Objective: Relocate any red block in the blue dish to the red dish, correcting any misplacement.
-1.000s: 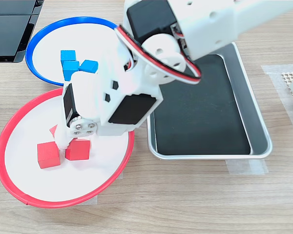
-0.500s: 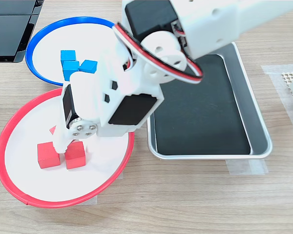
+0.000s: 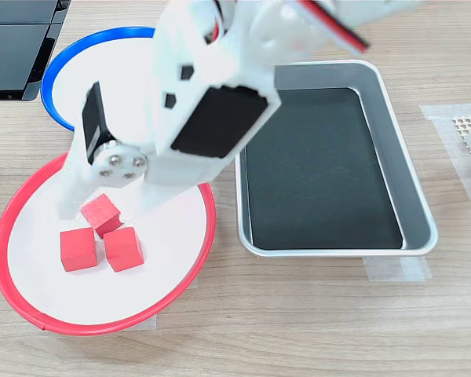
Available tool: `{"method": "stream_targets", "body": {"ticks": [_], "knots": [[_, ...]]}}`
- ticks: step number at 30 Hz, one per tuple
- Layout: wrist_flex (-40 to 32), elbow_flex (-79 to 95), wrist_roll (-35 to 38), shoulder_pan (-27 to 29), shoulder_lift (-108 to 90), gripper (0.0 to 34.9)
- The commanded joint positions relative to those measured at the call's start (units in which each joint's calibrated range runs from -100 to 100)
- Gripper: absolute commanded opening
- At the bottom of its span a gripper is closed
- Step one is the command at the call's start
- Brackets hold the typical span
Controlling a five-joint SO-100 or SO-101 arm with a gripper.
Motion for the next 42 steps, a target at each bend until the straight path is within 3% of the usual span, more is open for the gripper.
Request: {"method": "stream_targets", "body": {"ticks": [1, 4, 7, 16, 20, 31, 42], "knots": [[0.7, 0.1, 1.0, 1.0, -8.6, 11.7], [-0.1, 6.0, 1.5, 2.5, -14.4, 8.3], [-2.6, 12.8, 1.0, 5.0, -21.1, 0.4], [-13.1, 42.2, -0.9, 11.5, -47.6, 0.4], [-13.9, 54.9, -1.2, 13.1, -60.2, 0.4], [-2.1, 76.3, -4.2, 14.5, -91.5, 0.4], [6.2, 87.0, -5.2, 15.1, -107.0, 0.4]]}}
